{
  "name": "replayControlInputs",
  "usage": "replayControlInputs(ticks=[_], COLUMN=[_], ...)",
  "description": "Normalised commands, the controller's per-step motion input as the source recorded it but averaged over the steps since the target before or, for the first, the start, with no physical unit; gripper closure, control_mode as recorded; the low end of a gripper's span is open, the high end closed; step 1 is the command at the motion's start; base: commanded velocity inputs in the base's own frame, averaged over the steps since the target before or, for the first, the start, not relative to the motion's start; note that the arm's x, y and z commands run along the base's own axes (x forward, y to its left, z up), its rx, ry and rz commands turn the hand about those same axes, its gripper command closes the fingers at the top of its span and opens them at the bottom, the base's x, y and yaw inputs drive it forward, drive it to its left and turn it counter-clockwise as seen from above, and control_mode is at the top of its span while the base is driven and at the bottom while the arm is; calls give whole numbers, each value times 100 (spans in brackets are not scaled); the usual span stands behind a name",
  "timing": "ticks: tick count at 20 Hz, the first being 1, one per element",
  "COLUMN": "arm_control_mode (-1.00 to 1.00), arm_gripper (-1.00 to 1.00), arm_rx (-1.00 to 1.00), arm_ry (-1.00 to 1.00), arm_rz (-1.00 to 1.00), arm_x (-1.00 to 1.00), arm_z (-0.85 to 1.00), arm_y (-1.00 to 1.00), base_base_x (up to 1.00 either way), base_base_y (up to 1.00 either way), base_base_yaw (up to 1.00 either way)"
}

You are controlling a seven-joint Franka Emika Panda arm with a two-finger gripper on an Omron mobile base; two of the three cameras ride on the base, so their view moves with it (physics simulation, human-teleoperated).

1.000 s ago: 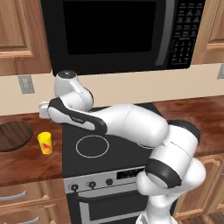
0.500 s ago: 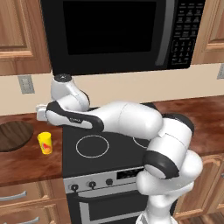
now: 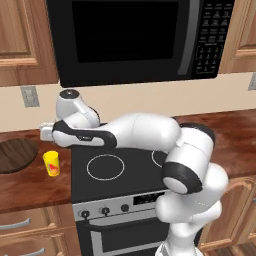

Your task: Pick the cup and bowl from the counter and place them on the counter next to the sink.

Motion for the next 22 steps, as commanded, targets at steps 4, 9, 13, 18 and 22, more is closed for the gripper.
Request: replayControlInputs(ticks=[4,9,13,18,22], arm_control_mode=[-100,-100,-100,-100,-100], arm_gripper=[-100,-100,-100,-100,-100], arm_rx=[0,0,0,0,0], arm_ry=[0,0,0,0,1], arm_rz=[0,0,0,0,0], arm_x=[16,22,12,9,8], arm_z=[-22,-23,-13,-6,-2], arm_y=[8,8,18,20,19], base_base_x=[0,0,0,0,0], base_base_y=[0,0,0,0,0], base_base_yaw=[0,0,0,0,0])
